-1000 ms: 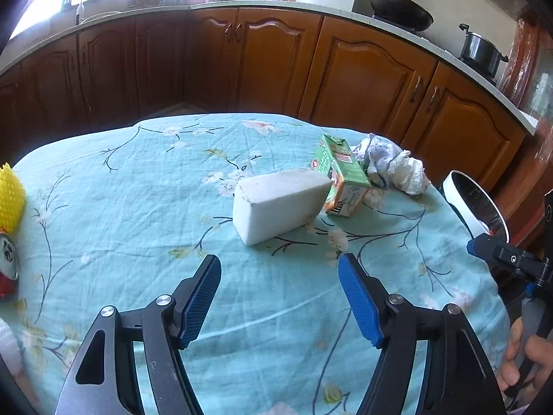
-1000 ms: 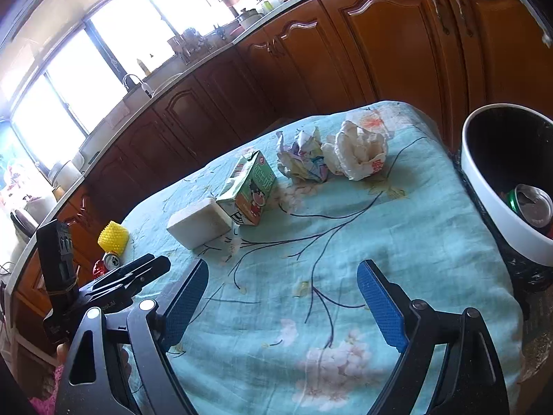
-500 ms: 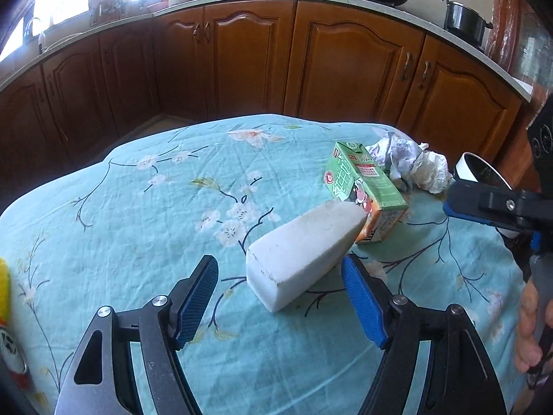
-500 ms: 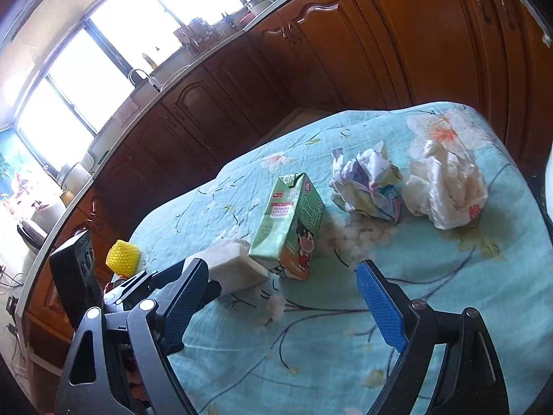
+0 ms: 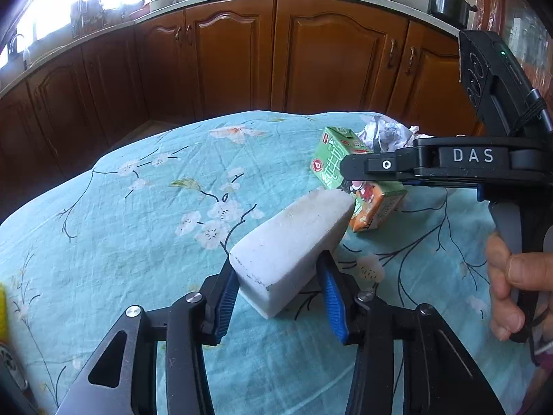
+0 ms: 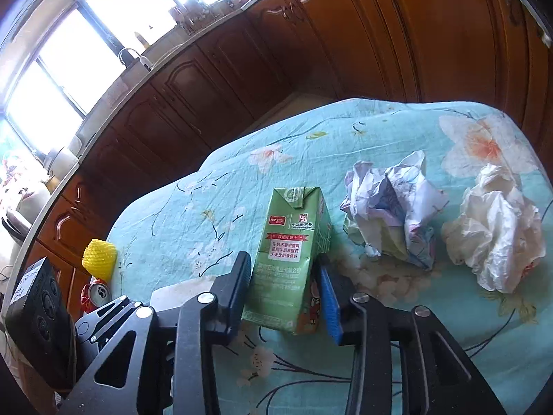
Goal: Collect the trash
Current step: 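Grasp the white foam block with the left gripper while the right gripper grasps the green milk carton, then carry the foam block and carton with both grippers over the bin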
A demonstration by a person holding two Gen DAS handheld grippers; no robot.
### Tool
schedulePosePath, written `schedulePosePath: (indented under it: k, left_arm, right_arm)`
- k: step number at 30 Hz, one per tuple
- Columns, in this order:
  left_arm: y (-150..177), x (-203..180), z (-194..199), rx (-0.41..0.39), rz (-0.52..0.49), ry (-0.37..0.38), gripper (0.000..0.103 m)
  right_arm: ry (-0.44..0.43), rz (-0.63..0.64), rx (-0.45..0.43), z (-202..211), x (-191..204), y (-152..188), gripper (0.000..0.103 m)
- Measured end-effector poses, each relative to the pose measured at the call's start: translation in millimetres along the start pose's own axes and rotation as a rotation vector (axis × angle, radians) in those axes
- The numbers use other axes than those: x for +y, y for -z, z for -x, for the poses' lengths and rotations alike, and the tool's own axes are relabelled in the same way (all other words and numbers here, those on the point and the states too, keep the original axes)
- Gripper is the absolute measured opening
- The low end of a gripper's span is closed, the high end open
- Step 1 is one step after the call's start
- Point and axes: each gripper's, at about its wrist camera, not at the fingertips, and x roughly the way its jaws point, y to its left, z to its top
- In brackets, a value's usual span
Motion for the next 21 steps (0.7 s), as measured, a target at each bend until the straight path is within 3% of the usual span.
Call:
schedulePosePath:
  k: [13,21]
  left_arm:
    - [9,-62,29,-0.022,0.118,0.038,0.038]
    - [7,-104,40,-0.052,0.188,0.064,0.037]
  right_arm:
    - [-0.014,-0.036,-0.085,103,-44,45,0.033]
    - [0.028,-0.081,-0.139,154,-76,76,0.033]
